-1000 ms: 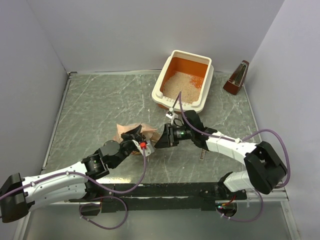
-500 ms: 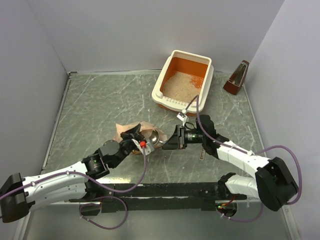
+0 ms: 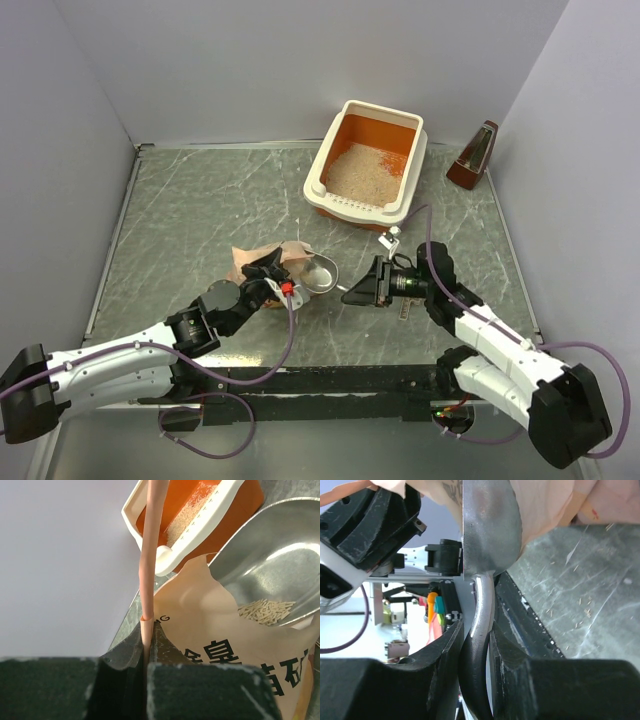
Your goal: Fill the litter box with clean litter
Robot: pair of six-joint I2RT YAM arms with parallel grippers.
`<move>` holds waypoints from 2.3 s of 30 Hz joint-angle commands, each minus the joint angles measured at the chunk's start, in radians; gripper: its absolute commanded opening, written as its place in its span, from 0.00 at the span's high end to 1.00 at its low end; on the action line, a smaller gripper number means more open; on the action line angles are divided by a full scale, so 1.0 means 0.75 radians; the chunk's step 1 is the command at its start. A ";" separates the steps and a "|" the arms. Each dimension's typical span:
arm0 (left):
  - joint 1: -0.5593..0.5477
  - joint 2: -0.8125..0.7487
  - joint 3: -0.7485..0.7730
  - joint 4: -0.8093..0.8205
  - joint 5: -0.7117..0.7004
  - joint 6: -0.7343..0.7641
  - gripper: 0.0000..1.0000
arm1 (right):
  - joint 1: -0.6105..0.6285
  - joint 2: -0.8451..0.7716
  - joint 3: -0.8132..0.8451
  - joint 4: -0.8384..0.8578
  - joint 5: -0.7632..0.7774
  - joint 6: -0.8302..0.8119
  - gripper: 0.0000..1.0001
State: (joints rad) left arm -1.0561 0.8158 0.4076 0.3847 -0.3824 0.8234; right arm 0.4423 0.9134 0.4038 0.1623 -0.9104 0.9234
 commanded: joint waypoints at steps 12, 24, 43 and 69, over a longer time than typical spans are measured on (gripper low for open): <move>-0.028 0.019 -0.004 0.123 -0.026 0.017 0.99 | -0.082 -0.303 0.028 -0.351 -0.007 -0.026 1.00; -0.032 0.043 -0.006 0.225 -0.159 0.058 0.99 | -0.129 -0.465 0.143 -0.707 0.085 -0.104 1.00; -0.032 0.082 0.017 0.340 -0.347 0.099 0.99 | -0.158 -0.521 0.272 -0.683 0.504 0.067 1.00; -0.032 -0.012 0.021 0.317 -0.327 0.101 0.99 | -0.211 0.663 1.219 -0.682 1.295 -0.470 1.00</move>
State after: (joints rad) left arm -1.0779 0.8497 0.3965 0.5289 -0.6067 0.8780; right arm 0.2924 1.2816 1.0393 -0.2504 -0.0761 0.7704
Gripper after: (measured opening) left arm 0.053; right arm 0.309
